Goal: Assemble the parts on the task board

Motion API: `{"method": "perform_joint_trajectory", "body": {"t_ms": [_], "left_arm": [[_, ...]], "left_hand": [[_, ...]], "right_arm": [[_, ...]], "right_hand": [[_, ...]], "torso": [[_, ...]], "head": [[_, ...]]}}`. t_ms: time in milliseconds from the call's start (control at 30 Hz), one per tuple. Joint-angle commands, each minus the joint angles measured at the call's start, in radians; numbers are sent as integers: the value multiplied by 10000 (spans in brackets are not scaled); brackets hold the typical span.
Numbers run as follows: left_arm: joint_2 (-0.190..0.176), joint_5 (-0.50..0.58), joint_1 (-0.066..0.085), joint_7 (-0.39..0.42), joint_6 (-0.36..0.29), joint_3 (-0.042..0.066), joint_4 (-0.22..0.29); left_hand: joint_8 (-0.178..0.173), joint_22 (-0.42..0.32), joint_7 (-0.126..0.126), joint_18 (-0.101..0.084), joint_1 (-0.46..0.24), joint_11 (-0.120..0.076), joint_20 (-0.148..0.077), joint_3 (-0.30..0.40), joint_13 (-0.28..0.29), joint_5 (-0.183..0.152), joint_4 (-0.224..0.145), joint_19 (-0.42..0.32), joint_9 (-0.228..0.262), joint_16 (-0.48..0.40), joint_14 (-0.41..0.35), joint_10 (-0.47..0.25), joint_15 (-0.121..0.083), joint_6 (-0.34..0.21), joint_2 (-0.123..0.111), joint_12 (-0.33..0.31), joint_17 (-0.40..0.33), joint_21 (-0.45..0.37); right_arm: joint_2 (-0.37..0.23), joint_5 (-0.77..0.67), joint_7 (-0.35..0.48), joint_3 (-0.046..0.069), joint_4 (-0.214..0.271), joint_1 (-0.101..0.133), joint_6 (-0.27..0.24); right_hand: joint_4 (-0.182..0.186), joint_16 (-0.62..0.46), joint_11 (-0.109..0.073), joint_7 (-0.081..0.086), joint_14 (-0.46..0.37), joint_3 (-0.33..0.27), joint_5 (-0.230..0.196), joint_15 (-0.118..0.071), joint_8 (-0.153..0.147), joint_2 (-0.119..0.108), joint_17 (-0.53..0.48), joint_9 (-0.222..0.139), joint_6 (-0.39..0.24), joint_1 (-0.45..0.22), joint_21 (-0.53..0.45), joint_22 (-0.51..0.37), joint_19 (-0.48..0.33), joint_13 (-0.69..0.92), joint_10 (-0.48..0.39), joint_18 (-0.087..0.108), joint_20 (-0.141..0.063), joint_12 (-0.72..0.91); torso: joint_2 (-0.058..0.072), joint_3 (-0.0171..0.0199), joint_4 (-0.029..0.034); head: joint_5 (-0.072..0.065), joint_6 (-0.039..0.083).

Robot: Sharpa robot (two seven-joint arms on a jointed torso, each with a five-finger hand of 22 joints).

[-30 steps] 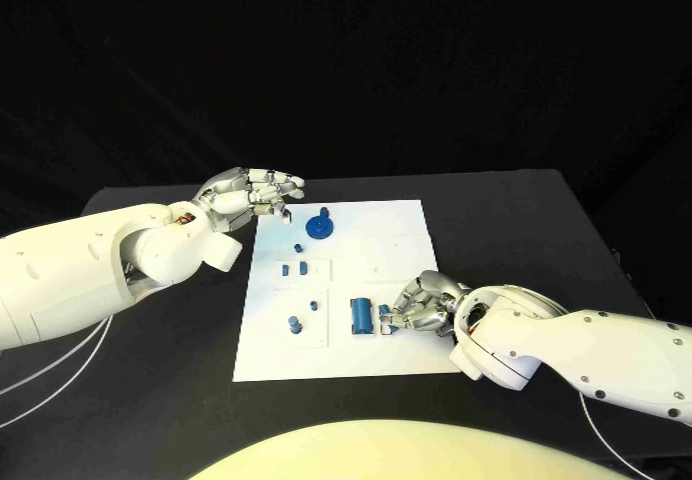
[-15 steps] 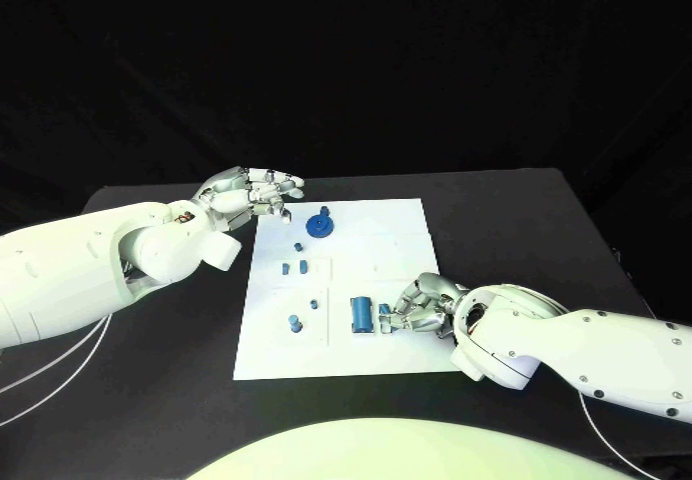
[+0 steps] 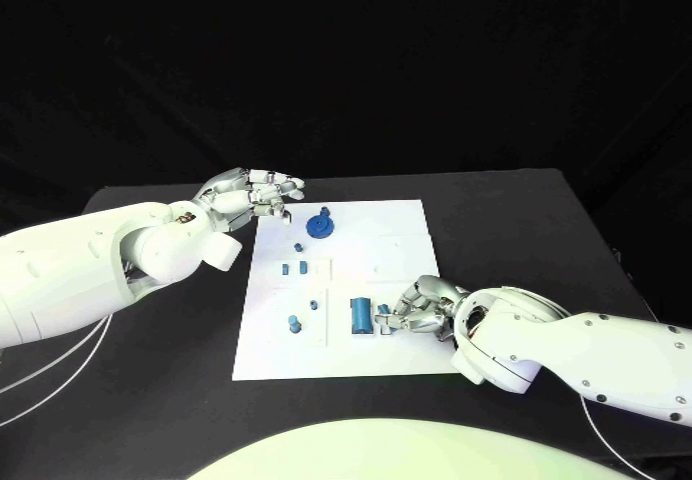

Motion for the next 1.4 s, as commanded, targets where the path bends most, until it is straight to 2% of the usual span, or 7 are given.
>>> {"method": "perform_joint_trajectory", "body": {"t_ms": [33,400,867,967,1100,1267,1400], "left_arm": [[27,29,2,26,195,7,-4],[31,10,1,-5,213,6,-22],[38,3,0,-9,219,5,-46],[38,2,0,-7,216,5,-48],[38,0,0,-9,218,5,-46],[38,-2,0,-5,218,5,-46],[37,-3,-2,3,219,5,-45]], "left_hand": [[40,-8,0,137,-75,-8,0,8,-16,33,43,85,-9,-23,-49,-57,21,-60,54,68,6,-42],[47,-14,-4,137,-78,-9,1,6,-18,33,55,88,-8,-23,-51,-62,21,-56,59,68,7,-51],[47,-14,-4,137,-78,-9,1,6,-18,33,55,88,-8,-23,-51,-62,21,-56,59,68,7,-51],[47,-14,-4,137,-78,-9,1,6,-18,33,55,88,-8,-23,-51,-62,21,-56,59,68,7,-51],[47,-14,-4,137,-78,-9,1,6,-18,33,55,88,-8,-23,-51,-62,21,-56,59,68,7,-51],[47,-14,-4,137,-78,-9,1,6,-18,33,55,88,-8,-23,-51,-62,21,-56,59,68,7,-51],[56,-28,-7,140,-51,-14,1,9,-22,37,57,97,-10,-22,-55,-75,17,-64,60,72,8,-72]], "right_arm": [[-14,-294,105,-7,97,-30,133],[-132,-573,118,-7,256,-46,99],[-285,-1129,181,-7,457,-56,1],[-309,-1142,165,-7,421,-56,71],[-323,-1149,147,-7,371,-56,255],[-316,-1154,138,-7,348,-58,420],[-326,-1206,119,-7,303,-59,397]], "right_hand": [[3,-47,-5,0,907,-104,-66,-44,52,-7,1940,17,-5,-138,-54,1583,180,2202,770,35,-14,-43],[9,-50,-13,-7,905,-267,-64,-50,66,9,1934,37,-11,-285,-64,1586,181,2198,767,35,-21,-49],[-22,-47,-29,-28,908,-318,-31,-63,91,333,1946,70,-10,-304,-63,1597,189,2216,780,33,-31,-31],[-66,-47,-36,-34,908,-303,-28,-70,97,416,1947,82,-23,-147,-71,1599,190,2212,777,34,-37,-36],[-340,-52,-43,-39,905,-165,1,-78,85,413,1932,98,-77,557,-90,1608,194,2213,776,34,-47,-40],[-828,-60,-76,-77,901,304,29,-105,38,315,1912,78,-110,1449,-136,1611,189,2205,767,41,-64,-56],[-944,-63,-70,-66,900,491,24,-103,3,235,1905,58,-131,1616,-158,1611,187,2188,752,42,-67,-80]], "torso": [[-2,1,2],[0,-4,3],[1,1,3],[-4,-5,2],[-1,-6,5],[-1,-6,8],[-13,-7,4]], "head": [[1,1],[3,-3],[3,23],[-5,32],[-3,17],[-11,9],[-3,30]]}}
